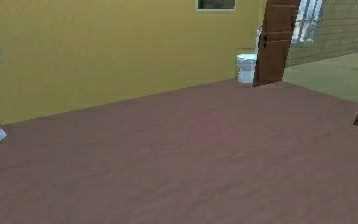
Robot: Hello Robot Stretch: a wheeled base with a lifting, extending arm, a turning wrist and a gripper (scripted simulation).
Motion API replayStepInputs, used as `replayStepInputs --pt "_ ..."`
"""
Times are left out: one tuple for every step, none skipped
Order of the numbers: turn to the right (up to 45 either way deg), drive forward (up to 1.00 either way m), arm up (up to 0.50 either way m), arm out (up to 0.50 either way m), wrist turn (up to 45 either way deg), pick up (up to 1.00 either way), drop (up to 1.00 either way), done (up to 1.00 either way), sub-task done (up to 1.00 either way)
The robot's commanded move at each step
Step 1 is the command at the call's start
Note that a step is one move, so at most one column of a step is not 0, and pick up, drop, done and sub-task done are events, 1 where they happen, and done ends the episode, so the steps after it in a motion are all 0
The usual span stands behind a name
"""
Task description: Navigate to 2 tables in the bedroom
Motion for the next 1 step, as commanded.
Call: replayStepInputs --pt "33.0 0.0 0.0 0.0 0.0 0.0 0.0 0.0 0.0"
